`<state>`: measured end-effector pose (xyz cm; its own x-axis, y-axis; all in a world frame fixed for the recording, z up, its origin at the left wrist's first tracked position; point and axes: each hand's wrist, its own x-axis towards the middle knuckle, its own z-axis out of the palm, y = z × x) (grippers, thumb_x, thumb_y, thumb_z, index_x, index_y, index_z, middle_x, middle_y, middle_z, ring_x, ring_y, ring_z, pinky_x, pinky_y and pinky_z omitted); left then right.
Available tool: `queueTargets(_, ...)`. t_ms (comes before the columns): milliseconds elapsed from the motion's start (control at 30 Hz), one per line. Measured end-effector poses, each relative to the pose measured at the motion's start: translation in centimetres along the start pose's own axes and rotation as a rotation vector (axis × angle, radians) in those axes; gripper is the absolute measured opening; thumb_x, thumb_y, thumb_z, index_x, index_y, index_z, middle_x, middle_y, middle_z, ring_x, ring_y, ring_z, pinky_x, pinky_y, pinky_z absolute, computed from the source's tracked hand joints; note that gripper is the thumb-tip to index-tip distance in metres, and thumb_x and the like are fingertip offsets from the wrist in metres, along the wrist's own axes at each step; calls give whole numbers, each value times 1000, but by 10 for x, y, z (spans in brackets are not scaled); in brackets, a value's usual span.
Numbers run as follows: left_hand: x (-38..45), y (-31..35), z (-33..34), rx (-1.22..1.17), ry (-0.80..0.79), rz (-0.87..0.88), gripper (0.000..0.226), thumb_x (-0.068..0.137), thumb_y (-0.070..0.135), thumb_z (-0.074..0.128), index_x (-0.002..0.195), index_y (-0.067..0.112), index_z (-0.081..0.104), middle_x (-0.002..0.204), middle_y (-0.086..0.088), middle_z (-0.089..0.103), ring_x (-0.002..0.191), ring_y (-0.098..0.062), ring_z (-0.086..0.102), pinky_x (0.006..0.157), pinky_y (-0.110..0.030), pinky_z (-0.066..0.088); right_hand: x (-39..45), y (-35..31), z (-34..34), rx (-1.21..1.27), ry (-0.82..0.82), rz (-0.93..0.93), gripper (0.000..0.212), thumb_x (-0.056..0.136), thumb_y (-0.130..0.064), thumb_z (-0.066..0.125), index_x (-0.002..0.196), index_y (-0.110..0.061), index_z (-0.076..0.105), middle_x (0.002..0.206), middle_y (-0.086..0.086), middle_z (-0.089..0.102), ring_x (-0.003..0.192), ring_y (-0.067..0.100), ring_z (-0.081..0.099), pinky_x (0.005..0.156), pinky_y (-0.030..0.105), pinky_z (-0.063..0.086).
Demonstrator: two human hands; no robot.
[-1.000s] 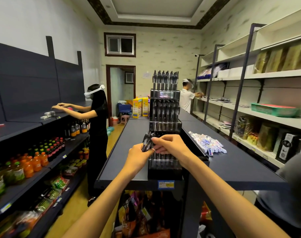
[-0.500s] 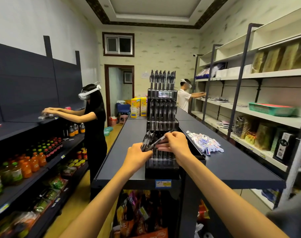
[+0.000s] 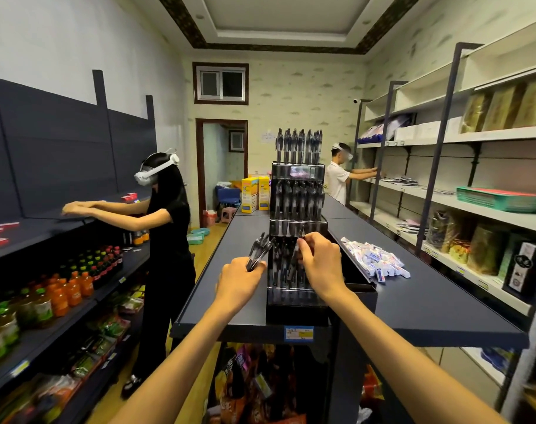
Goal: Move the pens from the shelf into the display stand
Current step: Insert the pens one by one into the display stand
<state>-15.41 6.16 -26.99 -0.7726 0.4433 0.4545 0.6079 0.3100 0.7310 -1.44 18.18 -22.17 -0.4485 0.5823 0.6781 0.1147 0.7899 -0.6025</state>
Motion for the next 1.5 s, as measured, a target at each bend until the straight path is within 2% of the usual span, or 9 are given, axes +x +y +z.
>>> queueTargets(167, 1, 5, -3, -21, 7, 28, 27, 77, 49, 53, 55, 33, 50, 44, 12, 44, 42, -9, 34, 48, -29, 31, -1, -3, 9, -27, -39, -31, 17, 101, -23, 61, 104, -8, 70, 79, 0, 71, 69, 9, 66, 65, 31, 58)
queueTargets(300, 1, 10, -9, -53, -16, 34, 31, 80, 44, 57, 53, 31, 49, 43, 11, 44, 45, -12, 37, 50, -31, 33, 1, -4, 13, -91, -44, -33, 19, 100, -27, 64, 101, -10, 73, 80, 1, 73, 67, 8, 62, 59, 9, 40)
queueTargets(500, -4, 16, -16, -94, -45, 28, 38, 85, 33, 61, 49, 31, 48, 42, 10, 40, 48, -14, 36, 52, -32, 30, 2, 1, 16, -235, -170, -19, 25, 97, -28, 66, 90, -6, 75, 81, 9, 73, 80, 24, 69, 77, 35, 55)
queueTargets(733, -9, 22, -18, -83, -121, 17, 39, 86, 34, 63, 49, 32, 49, 41, 12, 42, 51, -15, 39, 52, -32, 29, -8, -1, 8, -327, -236, 61, 31, 92, -38, 70, 76, -13, 77, 73, 3, 73, 74, 19, 69, 72, 32, 56)
queueTargets(933, -13, 33, -13, -98, -182, 16, 42, 90, 36, 65, 55, 21, 46, 46, 9, 46, 53, -15, 44, 53, -33, 31, -6, -19, -12, 467, -361, 318, 15, 94, -19, 69, 91, -6, 76, 82, 10, 77, 73, 21, 73, 75, 39, 63)
queueTargets(1133, -19, 45, -6, -101, -242, 76, 26, 94, 34, 63, 79, 14, 68, 71, -5, 68, 63, -17, 58, 57, -32, 42, -9, -15, -16, 568, -384, 301, 25, 88, -38, 77, 92, -14, 79, 88, 4, 78, 81, 14, 74, 73, 25, 58)
queueTargets(1267, -21, 48, -5, -103, -250, 112, 26, 95, 35, 63, 82, 14, 69, 74, -6, 70, 66, -16, 61, 60, -32, 47, -9, -9, -15, 633, -350, 323, 21, 90, -35, 75, 89, -15, 79, 90, 4, 79, 80, 12, 73, 72, 24, 58)
queueTargets(1400, -20, 49, -6, -142, -254, 119, 24, 95, 35, 64, 78, 18, 68, 64, 4, 64, 54, -2, 54, 48, -13, 38, -6, -6, -13, 689, -308, 386, 19, 97, -25, 67, 100, -8, 76, 93, 7, 79, 88, 19, 77, 74, 28, 62)
queueTargets(1500, -16, 50, -7, -99, -264, 119, 26, 95, 31, 63, 79, 12, 71, 66, -1, 67, 57, -6, 54, 50, -16, 37, -2, -9, -7, 756, -240, 448, 18, 100, -14, 59, 99, 0, 71, 90, 15, 77, 83, 26, 77, 73, 34, 64)
